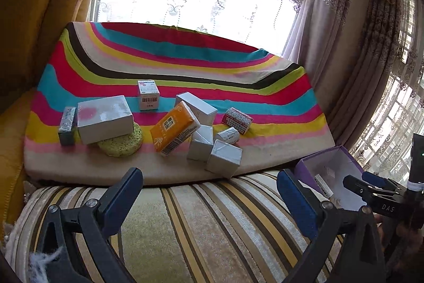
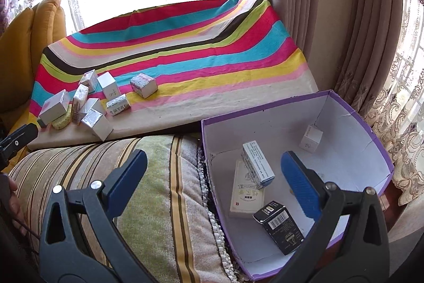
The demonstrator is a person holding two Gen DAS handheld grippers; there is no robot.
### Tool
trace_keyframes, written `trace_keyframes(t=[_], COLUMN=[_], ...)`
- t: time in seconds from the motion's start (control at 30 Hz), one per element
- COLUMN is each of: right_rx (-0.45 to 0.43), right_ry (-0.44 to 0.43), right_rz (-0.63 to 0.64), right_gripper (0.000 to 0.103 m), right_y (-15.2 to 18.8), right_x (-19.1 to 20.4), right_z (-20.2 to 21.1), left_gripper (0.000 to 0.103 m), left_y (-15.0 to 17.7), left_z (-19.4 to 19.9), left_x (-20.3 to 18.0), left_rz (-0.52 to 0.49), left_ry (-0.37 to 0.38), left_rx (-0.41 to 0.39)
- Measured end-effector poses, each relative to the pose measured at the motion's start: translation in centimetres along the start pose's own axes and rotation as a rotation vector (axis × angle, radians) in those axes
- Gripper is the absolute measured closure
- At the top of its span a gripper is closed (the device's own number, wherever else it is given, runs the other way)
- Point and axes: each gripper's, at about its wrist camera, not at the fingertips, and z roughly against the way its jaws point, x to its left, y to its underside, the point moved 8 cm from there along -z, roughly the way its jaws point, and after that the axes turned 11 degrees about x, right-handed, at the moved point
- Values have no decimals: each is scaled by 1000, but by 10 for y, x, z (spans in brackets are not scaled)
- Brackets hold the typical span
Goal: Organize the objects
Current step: 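Return both grippers to the remaining boxes on the cloth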
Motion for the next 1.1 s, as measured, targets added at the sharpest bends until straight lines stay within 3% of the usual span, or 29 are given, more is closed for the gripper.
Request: trace_keyframes(t=[0.2, 0.63, 0.83, 1.1], right_rx=[28, 89, 140, 205], right_ry=[-96, -194, -200, -178], right_rz=[43, 187, 193, 161], right_gripper=[1, 4, 4, 4], right_y=[-4, -15, -21, -30], right_x=[36, 115, 142, 166], right_z=[-10, -39, -58, -85], left_gripper=[2, 18, 20, 20], left_y=[-3, -12, -19, -20], left_z=[9, 14, 7, -9], left_x=[33, 124, 152, 176], left_rz=[60, 236, 285, 351], left_ry=[-50, -164, -214, -210], left_rx=[-14, 16, 40, 87])
